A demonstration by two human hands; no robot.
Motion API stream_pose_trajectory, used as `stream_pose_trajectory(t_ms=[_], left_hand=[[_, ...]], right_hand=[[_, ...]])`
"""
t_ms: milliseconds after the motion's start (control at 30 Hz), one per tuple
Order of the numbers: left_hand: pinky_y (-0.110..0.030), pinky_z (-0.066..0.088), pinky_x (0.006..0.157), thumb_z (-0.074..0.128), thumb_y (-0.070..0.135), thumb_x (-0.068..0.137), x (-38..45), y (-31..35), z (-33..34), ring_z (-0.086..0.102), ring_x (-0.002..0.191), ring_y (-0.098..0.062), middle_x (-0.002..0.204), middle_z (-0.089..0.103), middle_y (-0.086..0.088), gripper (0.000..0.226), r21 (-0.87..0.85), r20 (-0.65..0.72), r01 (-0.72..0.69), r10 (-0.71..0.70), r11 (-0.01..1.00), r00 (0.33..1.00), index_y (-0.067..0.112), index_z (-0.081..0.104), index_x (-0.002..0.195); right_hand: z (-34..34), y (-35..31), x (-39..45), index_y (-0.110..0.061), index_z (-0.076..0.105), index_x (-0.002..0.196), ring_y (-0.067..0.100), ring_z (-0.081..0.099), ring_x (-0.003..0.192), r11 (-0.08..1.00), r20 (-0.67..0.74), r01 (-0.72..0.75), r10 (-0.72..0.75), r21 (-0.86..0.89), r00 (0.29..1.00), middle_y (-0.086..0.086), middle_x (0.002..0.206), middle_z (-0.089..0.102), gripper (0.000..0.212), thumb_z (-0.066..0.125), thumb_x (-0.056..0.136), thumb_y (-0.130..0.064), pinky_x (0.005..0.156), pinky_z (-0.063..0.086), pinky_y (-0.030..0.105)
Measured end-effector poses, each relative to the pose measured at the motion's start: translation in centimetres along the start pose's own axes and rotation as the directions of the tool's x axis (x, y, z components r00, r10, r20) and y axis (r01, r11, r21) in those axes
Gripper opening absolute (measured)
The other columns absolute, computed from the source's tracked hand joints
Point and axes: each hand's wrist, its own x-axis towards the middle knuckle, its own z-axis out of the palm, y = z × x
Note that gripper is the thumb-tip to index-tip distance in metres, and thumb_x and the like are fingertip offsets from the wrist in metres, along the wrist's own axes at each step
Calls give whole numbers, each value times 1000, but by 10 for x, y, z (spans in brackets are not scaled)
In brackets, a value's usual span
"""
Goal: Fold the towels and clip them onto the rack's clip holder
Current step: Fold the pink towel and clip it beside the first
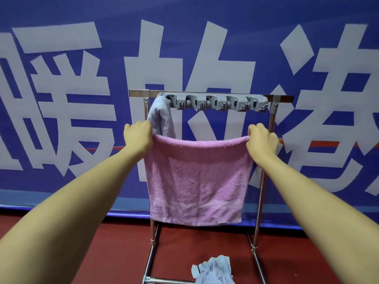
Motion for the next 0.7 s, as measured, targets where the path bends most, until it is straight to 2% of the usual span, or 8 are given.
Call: stream_pose_trajectory(t_ms=[100,200,300,433,500,600,700], left_hand=[[-36,34,81,45,-3,81,0,3,0,56,88,-33,100,60,-14,16,13,57,-23,22,1000,998,11,53,82],[-38,36,85,45,1,83,-2,4,1,55,89,-33,104,57,-14,20,31,52,-44,43,999,998,6,62,94],[-38,37,84,46,1,83,-2,3,1,55,92,-35,103,58,-16,20,51,26,-52,51,997,998,4,63,94],[-37,36,84,46,-3,81,-1,3,-4,57,88,-35,95,64,-16,15,31,22,-44,44,999,999,9,55,75],[-37,36,85,46,-5,81,-1,3,-6,57,87,-35,93,65,-16,17,14,11,-21,21,1000,1000,9,50,72],[-37,36,84,45,-6,81,-1,3,-6,57,86,-34,91,65,-16,19,12,5,-7,7,1000,1000,8,46,69],[-37,35,83,46,-7,80,-1,3,-7,57,86,-35,90,65,-16,23,14,10,-10,9,1000,1000,9,43,64]], right_hand=[[0,-1,0,-6,60,99,35,59,89,983,40,-125,121,136,992,14,101,59,20,46,89,4,69,44,37],[1,-1,-1,-2,59,98,35,58,87,912,88,-235,218,335,972,17,98,61,19,47,86,6,69,50,40],[1,0,0,3,61,101,35,57,93,849,101,-264,245,458,964,20,105,59,24,47,82,7,73,50,40],[5,-2,4,4,64,106,35,52,98,883,157,-213,160,419,974,21,117,49,30,46,82,-1,70,37,30],[6,-2,4,5,65,102,34,51,96,907,151,-189,141,377,979,20,115,48,28,44,83,1,70,39,32],[8,-1,3,3,66,104,34,50,102,957,82,-144,127,252,988,18,111,53,27,46,86,2,82,44,40],[10,1,2,-4,69,99,29,47,104,995,20,-86,85,43,996,12,102,60,23,50,86,-3,91,32,37]])
